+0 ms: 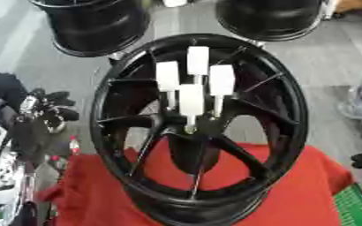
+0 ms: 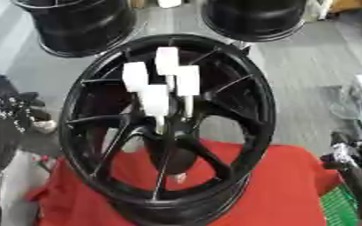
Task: Pull the pin out of the wheel hub.
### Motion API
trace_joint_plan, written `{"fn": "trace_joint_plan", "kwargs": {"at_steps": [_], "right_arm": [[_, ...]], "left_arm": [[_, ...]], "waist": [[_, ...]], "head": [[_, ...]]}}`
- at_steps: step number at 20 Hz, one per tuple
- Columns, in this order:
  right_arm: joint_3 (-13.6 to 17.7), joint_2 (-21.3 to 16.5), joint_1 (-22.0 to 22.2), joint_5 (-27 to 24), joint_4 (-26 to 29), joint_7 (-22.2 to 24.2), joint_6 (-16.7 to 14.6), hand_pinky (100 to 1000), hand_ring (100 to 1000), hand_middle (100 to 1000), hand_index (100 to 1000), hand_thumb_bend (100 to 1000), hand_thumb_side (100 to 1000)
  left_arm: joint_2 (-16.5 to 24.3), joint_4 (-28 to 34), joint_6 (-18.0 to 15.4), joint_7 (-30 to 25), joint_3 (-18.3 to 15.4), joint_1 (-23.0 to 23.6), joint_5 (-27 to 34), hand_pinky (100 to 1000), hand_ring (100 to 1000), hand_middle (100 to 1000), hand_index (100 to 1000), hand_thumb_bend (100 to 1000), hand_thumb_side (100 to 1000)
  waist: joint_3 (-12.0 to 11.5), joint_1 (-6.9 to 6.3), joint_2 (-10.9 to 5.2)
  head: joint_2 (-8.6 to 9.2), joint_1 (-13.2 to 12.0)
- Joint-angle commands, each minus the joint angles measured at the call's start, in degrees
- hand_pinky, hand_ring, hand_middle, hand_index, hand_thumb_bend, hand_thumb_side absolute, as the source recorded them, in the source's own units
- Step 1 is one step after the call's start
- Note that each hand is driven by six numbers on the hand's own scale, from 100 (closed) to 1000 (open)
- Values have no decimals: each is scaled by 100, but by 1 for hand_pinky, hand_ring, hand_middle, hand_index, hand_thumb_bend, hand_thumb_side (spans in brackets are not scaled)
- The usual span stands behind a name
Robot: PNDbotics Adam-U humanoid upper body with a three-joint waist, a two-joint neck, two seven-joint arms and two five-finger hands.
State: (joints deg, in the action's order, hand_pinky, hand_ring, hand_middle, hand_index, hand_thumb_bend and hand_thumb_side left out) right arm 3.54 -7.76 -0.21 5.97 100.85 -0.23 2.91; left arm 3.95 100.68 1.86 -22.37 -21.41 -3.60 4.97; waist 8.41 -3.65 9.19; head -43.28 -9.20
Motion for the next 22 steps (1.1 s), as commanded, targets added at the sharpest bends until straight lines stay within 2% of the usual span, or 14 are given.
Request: {"fn": "trace_joint_plan", "kwargs": {"at_steps": [1,5,10,12,13,14,15,17,20,22], "right_arm": [[32,-42,-21,-18,104,-12,1,533,539,779,768,100,637],[56,-46,-8,-16,86,-35,9,533,539,779,768,100,636],[73,-58,15,-12,66,-61,16,533,539,779,769,100,641],[77,-81,29,-6,59,-64,19,533,539,779,769,100,640],[82,-101,37,0,57,-69,19,533,539,779,769,100,641],[85,-124,49,8,54,-73,22,533,538,779,769,100,641],[90,-146,67,18,49,-78,25,533,538,779,769,100,648],[98,-195,95,39,37,-91,35,533,538,779,769,100,651],[89,-284,107,66,18,-94,41,533,539,779,769,100,653],[86,-325,125,80,7,-93,44,533,538,778,769,100,653]], "left_arm": [[48,146,17,18,-40,-47,7,689,573,605,759,112,973],[215,296,-76,140,-127,-97,164,688,574,605,757,100,934],[664,660,-315,329,-198,-215,559,694,589,618,763,100,818],[916,900,-464,274,-167,-348,676,691,581,631,772,100,731],[1060,1042,-552,207,-119,-441,703,686,573,643,777,100,599],[1197,1179,-636,137,-43,-531,693,685,571,646,778,100,575],[1328,1287,-716,63,57,-631,650,668,539,661,791,100,401],[1593,1366,-879,-95,300,-873,515,637,504,671,804,185,301],[2002,1388,-1131,-345,703,-1184,271,592,460,687,818,275,305],[2297,1390,-1312,-527,998,-1286,90,584,457,705,831,334,457]], "waist": [[3,32,-74],[0,43,-84],[15,38,-106],[49,16,-125],[58,-3,-129],[65,-25,-141],[72,-52,-159],[84,-117,-191],[88,-223,-234],[73,-258,-253]], "head": [[-44,65],[-80,139],[-77,209],[-73,226],[-63,240],[-65,254],[-74,269],[-82,283],[-84,265],[-84,280]]}}
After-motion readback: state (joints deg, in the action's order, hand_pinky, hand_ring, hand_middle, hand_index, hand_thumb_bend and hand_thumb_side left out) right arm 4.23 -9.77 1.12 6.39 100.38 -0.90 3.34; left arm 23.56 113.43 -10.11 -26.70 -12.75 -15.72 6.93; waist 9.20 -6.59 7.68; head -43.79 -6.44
